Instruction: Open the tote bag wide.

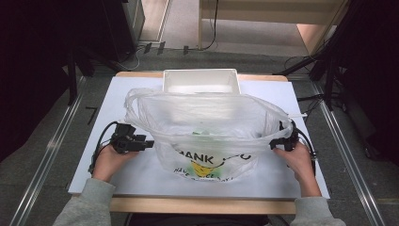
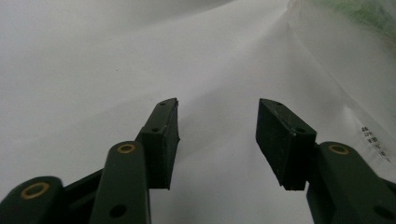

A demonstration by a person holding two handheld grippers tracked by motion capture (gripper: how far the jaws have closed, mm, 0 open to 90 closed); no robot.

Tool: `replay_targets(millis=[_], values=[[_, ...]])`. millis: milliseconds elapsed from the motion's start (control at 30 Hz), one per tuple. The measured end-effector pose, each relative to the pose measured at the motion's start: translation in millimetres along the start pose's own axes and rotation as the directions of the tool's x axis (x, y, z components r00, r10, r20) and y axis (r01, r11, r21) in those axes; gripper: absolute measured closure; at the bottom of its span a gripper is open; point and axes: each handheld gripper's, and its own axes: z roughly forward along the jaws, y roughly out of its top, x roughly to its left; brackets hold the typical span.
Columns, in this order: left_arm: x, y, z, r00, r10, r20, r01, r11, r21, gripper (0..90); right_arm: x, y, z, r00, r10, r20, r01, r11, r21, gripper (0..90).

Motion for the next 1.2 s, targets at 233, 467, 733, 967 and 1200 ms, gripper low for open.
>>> replay_targets(millis=[233,467,733,967,1200], values=[[0.4,2.8,1.1,0.9984,-0.014,0.055,0.015,0.9998,-0.011,53.5,-2.6,1.2,-9.2,0.9973,-0.010,-0.073,0.007,0.999,-0.038,25.0],[-0.2,6.4,-0.6,0.9982,-0.013,0.058,0.014,0.9996,-0.024,54.2,-6.0,0.2,-9.5,0.9932,0.004,-0.117,-0.009,0.999,-0.047,26.8],[2.8,9.2,-1.5,0.9963,-0.021,0.083,0.023,0.9995,-0.023,44.6,-2.8,0.8,-8.5,0.9924,-0.001,-0.123,-0.005,0.999,-0.044,25.9],[4.9,9.0,-0.7,0.9958,-0.032,0.085,0.034,0.9992,-0.022,41.1,-0.7,1.5,-8.6,0.9934,-0.014,-0.114,0.009,0.999,-0.048,28.4],[4.1,9.6,0.4,0.9941,-0.042,0.100,0.043,0.9990,-0.010,40.4,-2.5,1.4,-10.0,0.9947,-0.013,-0.102,0.008,0.998,-0.057,31.3]])
